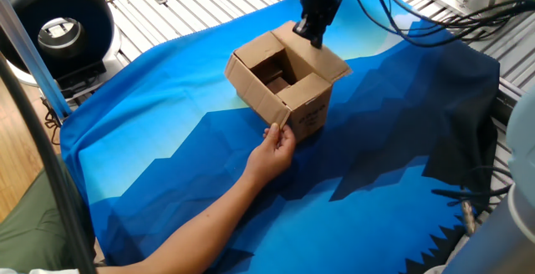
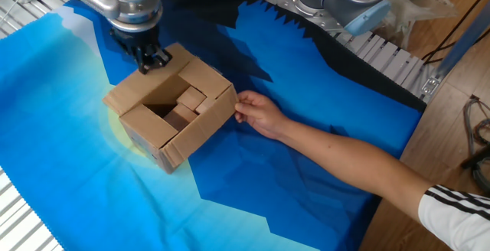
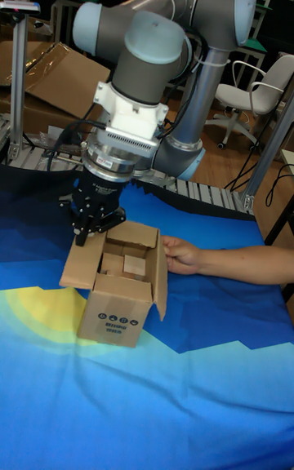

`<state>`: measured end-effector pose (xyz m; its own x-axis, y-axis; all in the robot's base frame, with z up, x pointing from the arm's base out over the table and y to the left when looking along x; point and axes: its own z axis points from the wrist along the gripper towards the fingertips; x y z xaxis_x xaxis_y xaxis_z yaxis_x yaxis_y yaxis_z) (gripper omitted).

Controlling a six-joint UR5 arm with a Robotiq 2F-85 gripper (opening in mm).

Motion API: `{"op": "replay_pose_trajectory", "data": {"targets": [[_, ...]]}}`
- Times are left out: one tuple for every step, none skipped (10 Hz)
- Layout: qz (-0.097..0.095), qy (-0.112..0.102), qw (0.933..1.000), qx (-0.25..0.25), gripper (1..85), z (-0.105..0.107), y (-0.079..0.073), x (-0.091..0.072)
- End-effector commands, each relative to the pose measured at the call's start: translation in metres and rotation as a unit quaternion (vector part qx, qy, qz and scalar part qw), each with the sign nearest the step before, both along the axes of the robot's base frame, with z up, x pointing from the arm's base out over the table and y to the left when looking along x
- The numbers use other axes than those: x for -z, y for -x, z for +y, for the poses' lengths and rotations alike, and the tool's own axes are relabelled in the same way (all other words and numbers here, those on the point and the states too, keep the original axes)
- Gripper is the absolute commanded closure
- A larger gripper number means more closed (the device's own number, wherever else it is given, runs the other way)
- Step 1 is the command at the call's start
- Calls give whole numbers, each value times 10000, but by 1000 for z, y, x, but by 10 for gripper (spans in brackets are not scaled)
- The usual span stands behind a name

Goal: Open a box

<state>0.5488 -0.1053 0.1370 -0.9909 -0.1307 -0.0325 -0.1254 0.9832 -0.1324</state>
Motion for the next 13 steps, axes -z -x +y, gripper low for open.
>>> {"op": "replay_pose_trajectory", "data": {"targets": [[-161, -225, 9996, -70, 843, 6, -11, 17], [-181, -288, 9994, -33, 843, 12, -13, 21], [-228, -320, 9992, -29, 843, 16, -15, 26], [-251, -305, 9992, -24, 843, 17, -15, 28], [-224, -241, 9994, -61, 843, 14, -12, 26], [-203, -226, 9995, -44, 843, 14, -10, 22], [-150, -158, 9998, -31, 843, 13, -6, 16], [-97, -120, 9999, -25, 843, 14, -3, 7], [13, -119, 9999, -35, 843, 15, 0, -7], [87, -120, 9999, -10, 843, 18, 3, -19], [120, -106, 9999, 33, 843, 24, 5, -29], [157, -108, 9998, 107, 843, 34, 6, -35], [193, -172, 9995, 203, 843, 51, 7, -41]]}}
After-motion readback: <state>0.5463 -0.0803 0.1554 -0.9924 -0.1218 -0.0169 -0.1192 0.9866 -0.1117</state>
